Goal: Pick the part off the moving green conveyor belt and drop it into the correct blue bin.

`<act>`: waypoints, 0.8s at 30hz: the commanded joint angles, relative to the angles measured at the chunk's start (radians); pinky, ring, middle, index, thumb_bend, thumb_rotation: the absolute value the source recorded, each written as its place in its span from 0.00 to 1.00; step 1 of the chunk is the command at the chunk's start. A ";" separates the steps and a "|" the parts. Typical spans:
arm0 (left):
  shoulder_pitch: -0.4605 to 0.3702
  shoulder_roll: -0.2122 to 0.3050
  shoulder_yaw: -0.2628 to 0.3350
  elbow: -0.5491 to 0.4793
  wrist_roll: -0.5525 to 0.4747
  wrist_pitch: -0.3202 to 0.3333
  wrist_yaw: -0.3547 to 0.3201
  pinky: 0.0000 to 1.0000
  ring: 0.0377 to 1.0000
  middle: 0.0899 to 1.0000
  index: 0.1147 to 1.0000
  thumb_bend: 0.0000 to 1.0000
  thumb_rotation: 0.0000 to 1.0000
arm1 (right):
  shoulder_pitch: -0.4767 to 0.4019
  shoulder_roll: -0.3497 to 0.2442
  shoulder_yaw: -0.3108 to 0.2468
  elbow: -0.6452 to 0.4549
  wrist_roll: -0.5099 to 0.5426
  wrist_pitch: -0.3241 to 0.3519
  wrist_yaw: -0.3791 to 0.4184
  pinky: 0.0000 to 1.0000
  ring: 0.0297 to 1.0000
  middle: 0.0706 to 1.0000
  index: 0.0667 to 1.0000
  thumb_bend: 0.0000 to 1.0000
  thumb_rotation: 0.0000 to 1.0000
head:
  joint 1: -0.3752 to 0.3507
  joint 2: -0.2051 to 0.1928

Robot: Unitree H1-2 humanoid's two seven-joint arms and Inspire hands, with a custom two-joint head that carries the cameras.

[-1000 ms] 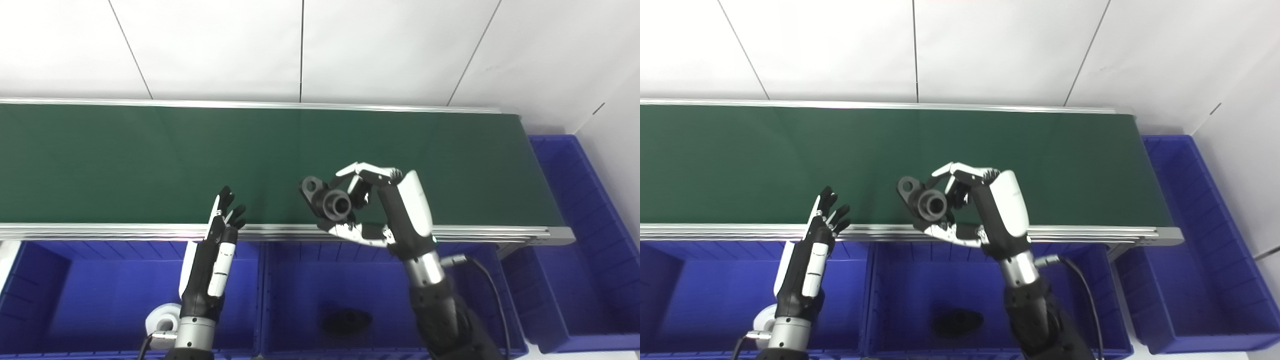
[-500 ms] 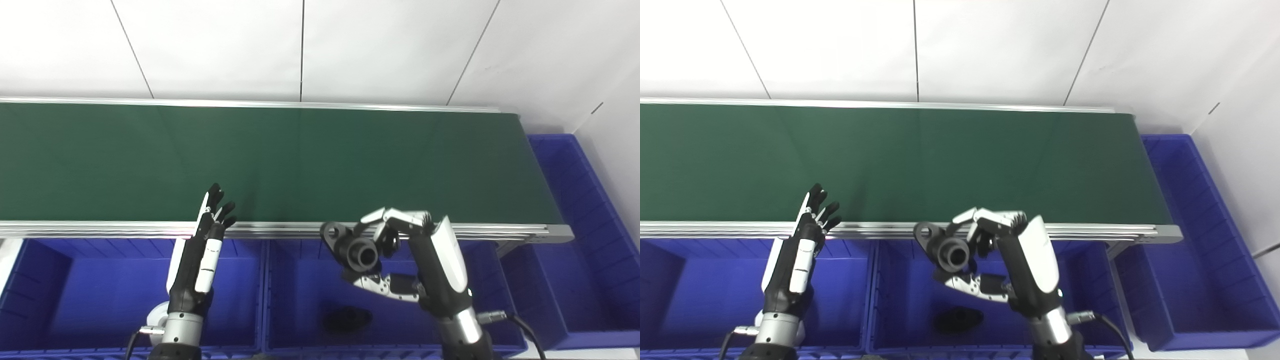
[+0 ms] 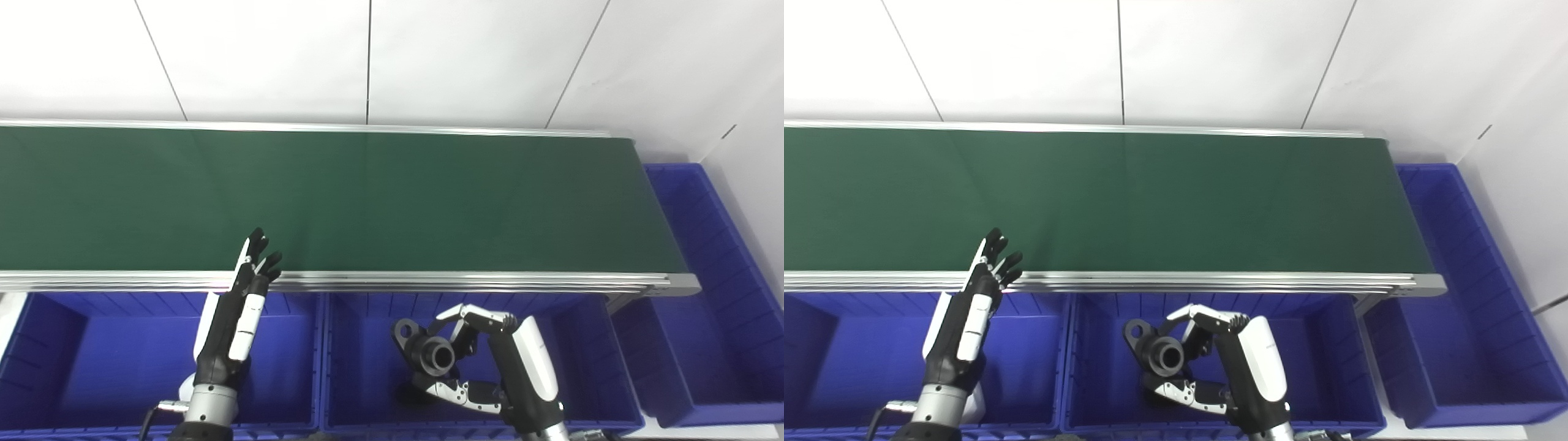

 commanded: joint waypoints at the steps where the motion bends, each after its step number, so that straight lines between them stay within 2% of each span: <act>1: -0.001 0.001 0.001 -0.048 -0.004 -0.004 -0.005 0.89 0.91 1.00 1.00 0.64 0.99 | -0.018 0.014 -0.015 -0.001 0.008 -0.040 -0.012 0.21 0.25 0.31 0.45 0.49 0.14 | 0.002 0.002; 4: 0.003 -0.001 0.000 -0.058 -0.004 0.008 -0.006 0.89 0.91 1.00 1.00 0.65 0.98 | -0.030 0.024 -0.036 0.041 -0.001 -0.009 0.006 0.20 0.24 0.30 0.45 0.49 0.15 | 0.004 0.003; 6: 0.005 -0.002 -0.002 -0.063 -0.004 0.013 -0.007 0.88 0.91 0.99 1.00 0.65 0.98 | -0.033 0.035 -0.048 0.056 -0.025 0.036 0.020 0.22 0.26 0.32 0.45 0.49 0.16 | 0.006 0.003; 8: 0.008 -0.004 -0.003 -0.069 -0.008 0.015 -0.007 0.88 0.91 0.99 1.00 0.66 0.98 | -0.029 0.047 -0.058 0.043 -0.061 0.123 0.058 0.23 0.27 0.33 0.45 0.49 0.16 | 0.007 0.004; 13: 0.014 -0.008 -0.004 -0.080 -0.010 0.020 -0.006 0.87 0.90 0.99 1.00 0.64 0.98 | -0.012 0.080 -0.070 -0.025 -0.159 0.395 0.196 0.28 0.32 0.39 0.46 0.50 0.17 | 0.007 0.008; 14: 0.016 -0.008 -0.004 -0.082 -0.011 0.021 -0.006 0.86 0.90 0.99 1.00 0.65 0.98 | -0.011 0.079 -0.067 -0.035 -0.178 0.437 0.223 0.30 0.34 0.41 0.56 0.59 0.34 | 0.006 0.009; 15: 0.017 -0.009 -0.004 -0.084 -0.012 0.023 -0.006 0.86 0.90 0.99 1.00 0.65 0.98 | -0.011 0.078 -0.065 -0.042 -0.190 0.463 0.241 0.31 0.35 0.43 0.61 0.62 0.41 | 0.006 0.009; 16: 0.018 -0.009 -0.004 -0.084 -0.015 0.022 -0.007 0.86 0.90 0.99 1.00 0.65 0.98 | -0.013 0.077 -0.058 -0.052 -0.229 0.523 0.283 0.31 0.36 0.43 0.64 0.65 0.45 | 0.006 0.011; 17: 0.019 -0.009 -0.004 -0.084 -0.017 0.021 -0.007 0.86 0.90 0.99 1.00 0.64 0.98 | -0.015 0.076 -0.053 -0.059 -0.257 0.565 0.313 0.31 0.37 0.51 0.69 0.73 0.49 | 0.006 0.011; 18: 0.019 -0.009 -0.004 -0.084 -0.018 0.020 -0.008 0.86 0.90 0.99 1.00 0.64 0.98 | -0.018 0.073 -0.046 -0.070 -0.285 0.616 0.359 0.30 0.38 0.55 0.72 0.78 0.52 | 0.007 0.011; 19: 0.019 -0.008 -0.004 -0.084 -0.018 0.019 -0.008 0.86 0.90 1.00 1.00 0.63 0.98 | -0.020 0.071 -0.041 -0.078 -0.302 0.650 0.392 0.30 0.40 0.65 0.77 0.86 0.54 | 0.007 0.012; 20: 0.020 -0.007 -0.005 -0.084 -0.022 0.020 -0.009 0.86 0.90 1.00 1.00 0.63 0.98 | -0.023 0.066 -0.034 -0.089 -0.318 0.687 0.434 0.29 0.40 0.69 0.79 0.88 0.55 | 0.009 0.013; 21: 0.020 -0.007 -0.005 -0.085 -0.025 0.021 -0.010 0.87 0.90 1.00 1.00 0.63 0.98 | -0.025 0.064 -0.029 -0.097 -0.331 0.714 0.464 0.30 0.42 0.77 0.82 0.95 0.56 | 0.009 0.013; 24: 0.020 -0.008 -0.004 -0.087 -0.032 0.022 -0.010 0.87 0.90 1.00 1.00 0.64 0.97 | -0.030 0.056 -0.012 -0.114 -0.361 0.767 0.521 0.32 0.47 0.84 0.86 1.00 0.61 | 0.011 0.012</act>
